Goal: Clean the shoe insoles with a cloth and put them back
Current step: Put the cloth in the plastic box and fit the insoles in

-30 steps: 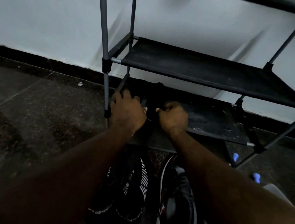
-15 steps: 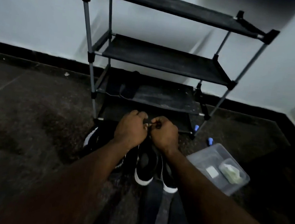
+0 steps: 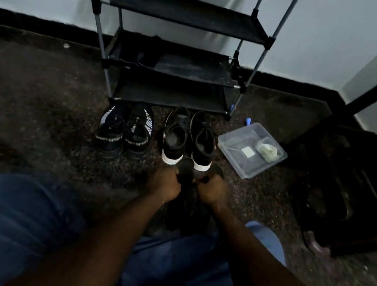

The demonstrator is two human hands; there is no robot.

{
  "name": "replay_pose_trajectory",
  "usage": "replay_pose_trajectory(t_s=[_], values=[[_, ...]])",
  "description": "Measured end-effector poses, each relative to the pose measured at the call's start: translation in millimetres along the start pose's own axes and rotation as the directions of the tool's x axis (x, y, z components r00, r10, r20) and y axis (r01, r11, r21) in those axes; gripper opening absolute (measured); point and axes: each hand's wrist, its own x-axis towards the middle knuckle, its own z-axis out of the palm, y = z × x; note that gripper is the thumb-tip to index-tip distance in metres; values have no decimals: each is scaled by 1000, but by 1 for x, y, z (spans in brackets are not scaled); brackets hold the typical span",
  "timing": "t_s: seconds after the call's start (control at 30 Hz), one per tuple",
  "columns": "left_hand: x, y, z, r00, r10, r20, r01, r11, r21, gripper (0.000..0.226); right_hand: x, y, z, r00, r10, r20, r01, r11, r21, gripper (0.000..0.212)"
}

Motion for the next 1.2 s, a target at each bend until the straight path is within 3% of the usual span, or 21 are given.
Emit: replay_pose_trajectory(t_s=[0.1,0.23,0.37,0.57,0.7,0.77,0.83,0.93,1.0,1.2], values=[[-11,-9,37,977,-156,147,151,988,45,59,-7,40,12,990,107,94,-92,984,-156,35],[-16,-15,75,950,-244,197,217,964,151,93,-5,72,27,958,236,164,-177,934,-310,55],[-15,-4,84,947,-303,104,277,938,208,77,4,74,36,935,313,167,-255,921,-296,92],[-7,-5,88,923,-380,59,376,925,58,65,10,73,49,942,319,103,-258,886,-386,77],[-6,-9,83,899,-421,118,425,905,-13,77,10,72,51,920,391,37,-372,898,-235,86],[-7,-12,80,913,-373,165,381,924,-21,58,8,70,48,908,420,-8,-418,902,-106,77],[-5,-15,82,913,-360,192,389,911,-140,37,5,68,43,896,444,-19,-444,896,4,63],[-13,-6,67,889,-353,292,455,755,-473,15,-6,61,30,898,441,-10,-436,891,122,55],[-21,4,50,883,-335,328,469,626,-623,16,-13,56,23,905,426,-8,-416,888,194,51],[-52,37,-6,944,-226,240,326,530,-783,16,-38,29,-15,917,389,-89,-324,856,403,28]])
